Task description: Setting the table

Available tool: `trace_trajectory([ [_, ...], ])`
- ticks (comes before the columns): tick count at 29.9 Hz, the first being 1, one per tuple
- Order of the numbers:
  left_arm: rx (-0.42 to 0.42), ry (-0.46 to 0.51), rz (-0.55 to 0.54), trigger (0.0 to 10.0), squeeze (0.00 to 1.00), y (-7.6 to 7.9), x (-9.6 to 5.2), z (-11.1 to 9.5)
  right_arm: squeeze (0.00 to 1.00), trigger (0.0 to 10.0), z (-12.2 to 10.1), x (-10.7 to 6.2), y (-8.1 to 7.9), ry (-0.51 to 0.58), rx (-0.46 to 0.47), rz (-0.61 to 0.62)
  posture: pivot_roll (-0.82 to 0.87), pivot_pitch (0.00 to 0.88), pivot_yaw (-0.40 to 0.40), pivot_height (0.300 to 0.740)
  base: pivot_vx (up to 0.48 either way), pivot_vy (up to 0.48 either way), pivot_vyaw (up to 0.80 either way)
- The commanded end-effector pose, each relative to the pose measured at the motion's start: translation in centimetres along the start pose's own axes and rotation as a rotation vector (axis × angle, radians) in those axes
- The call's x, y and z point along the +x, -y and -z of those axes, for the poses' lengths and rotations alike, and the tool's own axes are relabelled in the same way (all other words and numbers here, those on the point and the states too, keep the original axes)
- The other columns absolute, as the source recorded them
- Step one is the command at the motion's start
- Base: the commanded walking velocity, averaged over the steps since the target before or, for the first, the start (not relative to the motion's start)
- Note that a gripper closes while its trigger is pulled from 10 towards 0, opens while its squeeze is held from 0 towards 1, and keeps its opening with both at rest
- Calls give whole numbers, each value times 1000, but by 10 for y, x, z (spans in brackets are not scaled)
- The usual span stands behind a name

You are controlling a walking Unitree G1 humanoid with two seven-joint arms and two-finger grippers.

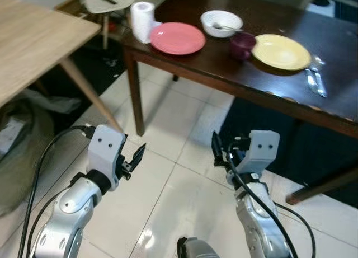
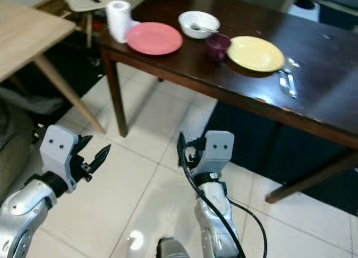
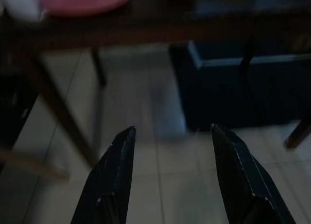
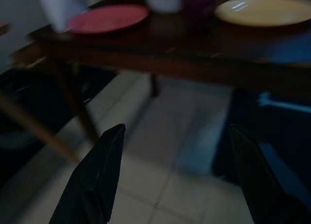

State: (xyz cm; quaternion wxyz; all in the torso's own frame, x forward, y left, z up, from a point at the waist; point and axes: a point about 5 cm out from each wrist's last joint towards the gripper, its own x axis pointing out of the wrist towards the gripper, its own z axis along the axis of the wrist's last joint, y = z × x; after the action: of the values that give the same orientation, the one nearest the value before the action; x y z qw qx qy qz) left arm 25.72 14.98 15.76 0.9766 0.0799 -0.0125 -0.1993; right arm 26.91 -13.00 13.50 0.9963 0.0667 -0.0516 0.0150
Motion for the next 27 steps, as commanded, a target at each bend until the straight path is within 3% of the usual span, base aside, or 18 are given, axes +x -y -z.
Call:
trace_trajectory([
  [1, 6, -41, -29, 10000, 616, -2, 0, 15, 0, 10000, 8, -3, -2, -31, 11, 4, -105, 101, 39, 740, 0, 0, -800],
  [5, 32, -73, -94, 10000, 631, -8, 5, 31, 0, 10000, 10, -2, -3, -30, -1, -12, -114, 121, 41, 740, 0, 0, -800],
  [10, 18, -79, -155, 10000, 643, -12, 6, 35, 0, 10000, 9, 4, 4, -12, -33, -30, -114, 136, 41, 740, 0, 0, -800],
  [16, -12, -58, -163, 10000, 635, -10, 9, 32, 0, 10000, 1, 11, 4, 13, -30, -73, -120, 129, 39, 740, 0, 0, 0],
  [23, -88, -17, -138, 10000, 553, -5, 14, 21, 0, 10000, 0, 8, 2, 1, -14, -130, -129, 119, 41, 740, 0, 0, -800],
  [25, -87, -19, -130, 10000, 475, -4, 13, 21, 0, 10000, 4, 6, 3, -15, -5, -129, -131, 112, 40, 740, 0, 0, -800],
  [27, -72, -35, -127, 10000, 463, -3, 11, 24, 0, 10000, 8, 3, 4, -33, -15, -132, -130, 108, 38, 740, 0, 0, -800],
])
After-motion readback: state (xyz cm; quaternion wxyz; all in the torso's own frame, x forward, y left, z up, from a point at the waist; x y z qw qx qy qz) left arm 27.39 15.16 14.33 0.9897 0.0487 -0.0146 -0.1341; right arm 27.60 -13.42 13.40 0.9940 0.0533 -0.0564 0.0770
